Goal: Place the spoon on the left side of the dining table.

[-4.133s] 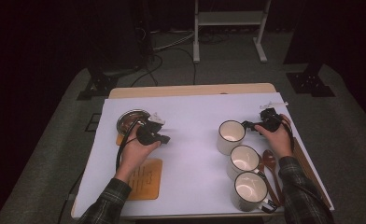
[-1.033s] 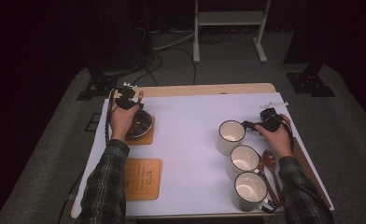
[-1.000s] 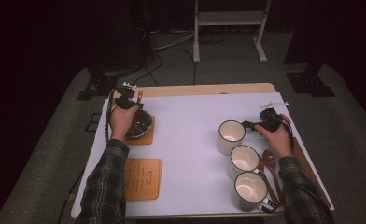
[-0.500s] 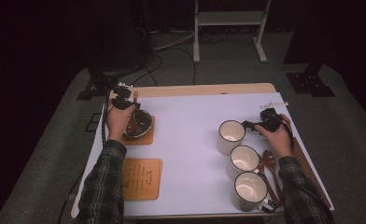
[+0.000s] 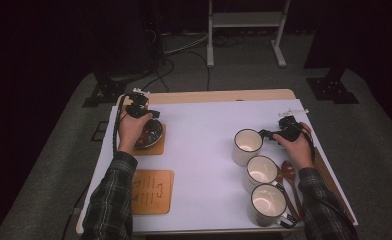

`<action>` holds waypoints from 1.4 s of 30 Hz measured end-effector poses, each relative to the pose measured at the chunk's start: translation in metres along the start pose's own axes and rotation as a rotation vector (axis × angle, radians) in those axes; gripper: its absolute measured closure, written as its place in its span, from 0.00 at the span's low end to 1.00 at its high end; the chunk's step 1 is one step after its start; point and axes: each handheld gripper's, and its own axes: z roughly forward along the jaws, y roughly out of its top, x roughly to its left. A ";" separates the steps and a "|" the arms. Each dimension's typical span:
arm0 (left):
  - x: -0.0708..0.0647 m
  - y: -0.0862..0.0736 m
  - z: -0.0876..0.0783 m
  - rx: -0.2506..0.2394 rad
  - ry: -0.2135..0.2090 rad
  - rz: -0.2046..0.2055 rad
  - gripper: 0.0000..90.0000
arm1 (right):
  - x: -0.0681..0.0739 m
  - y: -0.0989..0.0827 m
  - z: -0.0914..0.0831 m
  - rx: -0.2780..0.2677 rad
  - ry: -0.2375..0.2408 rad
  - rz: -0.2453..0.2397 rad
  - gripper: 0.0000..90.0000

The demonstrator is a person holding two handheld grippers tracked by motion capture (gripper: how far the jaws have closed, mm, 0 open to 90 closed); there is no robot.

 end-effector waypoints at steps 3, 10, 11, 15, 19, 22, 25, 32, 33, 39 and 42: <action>-0.007 0.001 0.000 0.011 -0.027 0.025 0.80 | 0.000 0.000 0.000 0.000 0.000 0.000 0.22; -0.022 0.002 -0.004 0.011 -0.034 0.064 0.68 | 0.000 0.000 0.000 0.000 0.000 0.000 0.22; -0.025 0.002 -0.004 0.013 -0.032 0.069 0.68 | 0.000 0.000 0.000 0.000 0.000 0.000 0.22; -0.035 0.000 -0.006 0.011 -0.042 0.082 0.58 | 0.000 0.000 0.000 0.000 0.000 0.001 0.22; -0.046 -0.002 -0.009 0.026 -0.060 0.102 0.48 | 0.000 0.000 0.000 0.000 0.000 0.000 0.22; -0.056 -0.003 -0.011 0.023 -0.069 0.111 0.42 | 0.000 0.000 0.000 0.000 -0.001 -0.001 0.22; -0.063 -0.005 -0.013 0.023 -0.076 0.127 0.37 | 0.000 0.000 0.000 0.000 0.000 0.000 0.22; -0.080 -0.015 -0.012 0.032 -0.118 0.146 0.24 | 0.000 0.000 0.000 0.000 0.000 0.000 0.22; -0.083 -0.017 -0.011 0.039 -0.121 0.155 0.22 | 0.000 0.000 0.000 0.000 0.000 0.000 0.22; -0.099 -0.024 -0.010 0.062 -0.147 0.163 0.15 | 0.000 0.000 0.000 0.000 0.000 0.000 0.22; -0.108 -0.028 -0.010 0.076 -0.154 0.177 0.12 | 0.000 0.000 0.000 0.000 0.000 0.000 0.22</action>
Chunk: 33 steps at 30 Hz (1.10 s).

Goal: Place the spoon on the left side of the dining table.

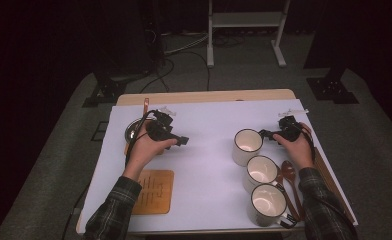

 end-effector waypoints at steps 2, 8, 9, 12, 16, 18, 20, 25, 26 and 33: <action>-0.006 -0.001 0.000 0.001 -0.004 0.010 0.11 | 0.000 0.000 0.000 0.000 0.000 0.000 0.22; -0.022 -0.005 0.000 0.001 -0.018 0.026 0.10 | 0.000 0.000 0.000 0.000 0.000 0.000 0.22; -0.025 -0.006 0.000 -0.003 -0.022 0.030 0.10 | 0.000 0.000 0.000 0.000 0.000 0.000 0.22; -0.032 -0.008 0.000 0.000 -0.033 0.046 0.10 | 0.000 0.000 0.000 0.000 0.000 0.000 0.22; -0.044 -0.012 0.002 0.008 -0.043 0.060 0.10 | 0.000 0.000 0.000 0.001 0.000 -0.001 0.22; -0.048 -0.015 0.003 0.012 -0.049 0.066 0.10 | 0.000 0.000 0.000 0.001 0.000 0.000 0.22; -0.052 -0.017 0.005 0.017 -0.052 0.069 0.10 | 0.000 0.000 0.000 0.001 0.000 0.000 0.22; -0.062 -0.025 0.010 0.027 -0.068 0.087 0.10 | 0.000 0.000 0.000 0.001 0.000 0.000 0.22; -0.064 -0.026 0.011 0.031 -0.069 0.090 0.10 | 0.000 0.000 0.000 0.001 0.000 0.000 0.22; -0.077 -0.037 0.017 0.046 -0.073 0.111 0.10 | 0.000 0.000 0.000 0.001 0.001 0.001 0.22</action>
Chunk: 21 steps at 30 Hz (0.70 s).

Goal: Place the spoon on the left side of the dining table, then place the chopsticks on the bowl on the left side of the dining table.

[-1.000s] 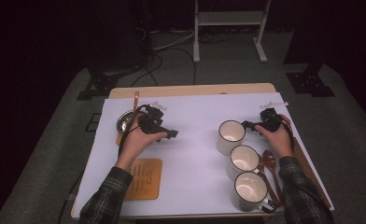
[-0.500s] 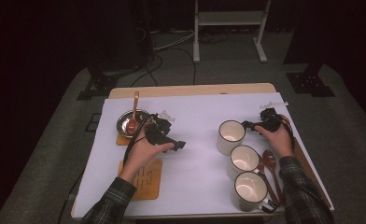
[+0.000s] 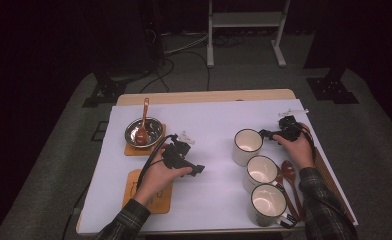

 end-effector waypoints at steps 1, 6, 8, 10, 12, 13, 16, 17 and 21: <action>-0.002 -0.002 0.001 0.003 -0.001 -0.002 0.10 | 0.000 0.000 0.000 0.000 0.000 0.000 0.22; -0.011 -0.011 0.007 0.012 0.002 0.000 0.10 | 0.000 0.000 0.000 0.001 0.001 0.001 0.22; -0.014 -0.014 0.009 0.025 0.002 0.004 0.10 | 0.000 0.000 0.000 0.001 0.001 0.001 0.22; -0.017 -0.017 0.011 0.023 0.003 0.002 0.10 | 0.000 0.000 0.000 0.001 0.000 0.002 0.22; -0.019 -0.019 0.013 0.031 0.008 0.011 0.10 | 0.000 0.000 0.000 0.001 0.001 0.002 0.22; -0.020 -0.020 0.014 0.037 0.009 0.020 0.10 | 0.000 0.000 0.000 0.002 0.002 0.003 0.21; -0.023 -0.023 0.018 0.049 0.012 0.033 0.10 | 0.000 0.001 0.000 0.002 0.003 0.001 0.21; -0.025 -0.024 0.019 0.047 0.012 0.031 0.10 | 0.000 0.001 0.000 0.002 0.002 -0.002 0.21; -0.030 -0.026 0.023 0.062 0.018 0.054 0.10 | 0.001 0.001 -0.001 0.008 -0.001 -0.010 0.22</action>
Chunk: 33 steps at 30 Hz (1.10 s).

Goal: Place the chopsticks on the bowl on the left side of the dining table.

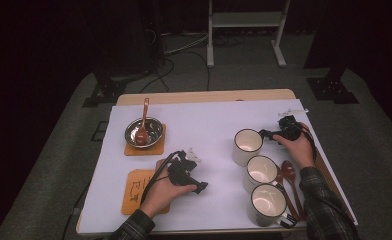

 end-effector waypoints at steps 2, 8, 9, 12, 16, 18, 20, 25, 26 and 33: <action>0.000 0.000 0.000 -0.003 0.002 0.002 0.10 | 0.000 0.001 -0.002 0.009 -0.007 -0.005 0.22; -0.005 -0.002 0.002 0.007 0.039 0.048 0.09 | 0.003 0.003 -0.009 0.006 -0.001 -0.007 0.23; -0.006 -0.002 0.003 0.006 0.043 0.046 0.08 | 0.003 0.004 -0.011 0.005 0.001 -0.006 0.22; -0.006 -0.002 0.003 0.007 0.044 0.044 0.08 | 0.005 0.004 -0.015 0.006 0.004 -0.002 0.21; -0.006 -0.003 0.003 0.000 0.044 0.043 0.08 | 0.006 0.005 -0.019 -0.001 0.012 0.001 0.20; -0.007 -0.003 0.003 -0.005 0.044 0.042 0.08 | 0.006 0.005 -0.022 0.001 0.008 0.004 0.20; -0.007 -0.003 0.003 0.001 0.045 0.042 0.08 | 0.006 0.005 -0.024 0.003 0.008 0.009 0.21; -0.007 -0.002 0.004 0.002 0.049 0.040 0.07 | 0.005 0.002 -0.033 0.003 0.005 0.021 0.22; -0.007 -0.002 0.004 0.004 0.049 0.039 0.07 | 0.005 0.001 -0.034 0.001 0.006 0.023 0.23; -0.007 -0.003 0.004 0.003 0.044 0.039 0.07 | 0.004 -0.002 -0.048 -0.005 0.004 0.024 0.25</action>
